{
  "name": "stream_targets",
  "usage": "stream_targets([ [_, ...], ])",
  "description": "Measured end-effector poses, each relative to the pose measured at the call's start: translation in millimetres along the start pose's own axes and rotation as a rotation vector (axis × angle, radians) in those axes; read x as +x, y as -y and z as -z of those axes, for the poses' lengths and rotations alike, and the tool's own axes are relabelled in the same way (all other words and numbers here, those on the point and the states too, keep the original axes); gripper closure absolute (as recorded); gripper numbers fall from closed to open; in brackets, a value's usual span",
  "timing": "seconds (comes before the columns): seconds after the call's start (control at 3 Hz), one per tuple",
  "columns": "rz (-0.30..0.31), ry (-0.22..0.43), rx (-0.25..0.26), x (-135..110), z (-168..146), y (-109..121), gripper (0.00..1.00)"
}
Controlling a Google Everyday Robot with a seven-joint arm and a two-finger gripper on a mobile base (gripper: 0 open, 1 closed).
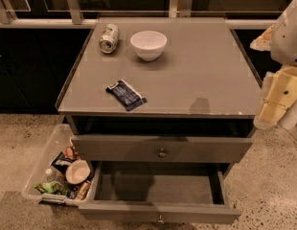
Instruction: Close middle drawer
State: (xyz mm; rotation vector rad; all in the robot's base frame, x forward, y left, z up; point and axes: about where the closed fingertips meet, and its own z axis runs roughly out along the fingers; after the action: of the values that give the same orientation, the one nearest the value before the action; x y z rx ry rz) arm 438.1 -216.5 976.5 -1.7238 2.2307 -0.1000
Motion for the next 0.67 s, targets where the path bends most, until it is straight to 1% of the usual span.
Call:
stream_targets([
  [0.33,0.001,-0.008,0.006,2.1,-5.1,-5.6,0.0],
  [0.67,0.003,-0.01,0.026,5.7,-17.6,-34.3,0.0],
])
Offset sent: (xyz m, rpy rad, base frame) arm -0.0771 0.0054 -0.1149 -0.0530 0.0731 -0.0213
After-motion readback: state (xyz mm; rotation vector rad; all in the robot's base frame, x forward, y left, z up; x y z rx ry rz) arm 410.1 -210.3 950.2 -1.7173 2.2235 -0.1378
